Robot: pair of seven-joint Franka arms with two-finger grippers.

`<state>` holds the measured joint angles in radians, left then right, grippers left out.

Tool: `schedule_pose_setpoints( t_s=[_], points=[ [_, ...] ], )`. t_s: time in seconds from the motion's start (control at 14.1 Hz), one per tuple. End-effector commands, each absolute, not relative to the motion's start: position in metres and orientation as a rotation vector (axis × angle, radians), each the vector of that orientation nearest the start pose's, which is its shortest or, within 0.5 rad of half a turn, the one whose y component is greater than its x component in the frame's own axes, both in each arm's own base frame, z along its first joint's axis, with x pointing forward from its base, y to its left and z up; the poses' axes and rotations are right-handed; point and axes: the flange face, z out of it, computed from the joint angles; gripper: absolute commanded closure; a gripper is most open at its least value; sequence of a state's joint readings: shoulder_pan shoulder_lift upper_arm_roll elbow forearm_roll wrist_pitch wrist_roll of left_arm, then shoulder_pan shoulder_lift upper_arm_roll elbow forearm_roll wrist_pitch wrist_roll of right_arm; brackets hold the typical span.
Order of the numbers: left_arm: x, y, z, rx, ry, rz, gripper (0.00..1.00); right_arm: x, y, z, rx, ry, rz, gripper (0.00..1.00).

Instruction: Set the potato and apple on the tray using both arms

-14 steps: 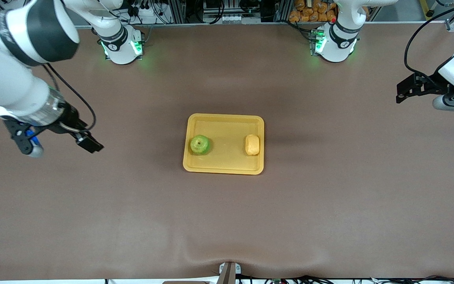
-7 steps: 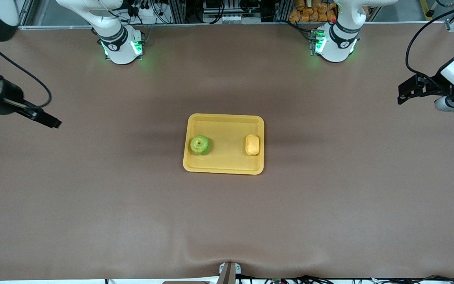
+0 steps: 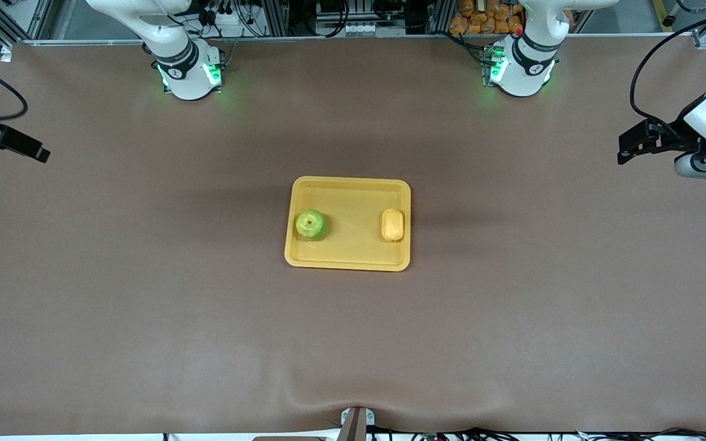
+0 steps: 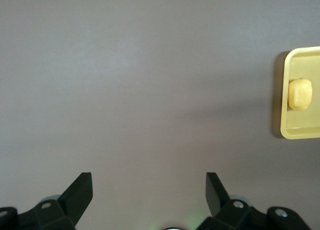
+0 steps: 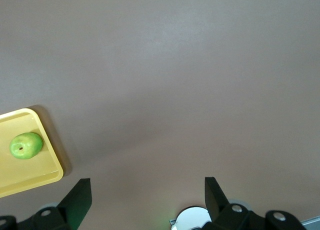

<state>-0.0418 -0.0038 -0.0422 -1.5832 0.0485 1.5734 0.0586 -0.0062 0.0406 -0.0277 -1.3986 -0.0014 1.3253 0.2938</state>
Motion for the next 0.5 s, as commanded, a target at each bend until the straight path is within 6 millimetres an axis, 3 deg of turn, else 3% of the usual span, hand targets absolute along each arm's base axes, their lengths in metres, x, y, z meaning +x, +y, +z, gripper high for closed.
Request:
schedule_pose_setpoints(
  t_s=[0.0, 0.21, 0.42],
  points=[
    [0.551, -0.042, 0.626, -3.104, 0.2, 0.023, 0.0, 0.525, -0.024, 0.674, -3.105, 0.503, 0.145, 0.0],
    [0.551, -0.04, 0.624, -3.105, 0.193, 0.025, 0.0, 0.509, -0.026, 0.672, -3.107, 0.41, 0.119, 0.0],
    [0.551, -0.041, 0.623, -3.103, 0.195, 0.028, 0.0, 0.508, -0.037, 0.663, -3.092, 0.347, 0.107, 0.0]
  ],
)
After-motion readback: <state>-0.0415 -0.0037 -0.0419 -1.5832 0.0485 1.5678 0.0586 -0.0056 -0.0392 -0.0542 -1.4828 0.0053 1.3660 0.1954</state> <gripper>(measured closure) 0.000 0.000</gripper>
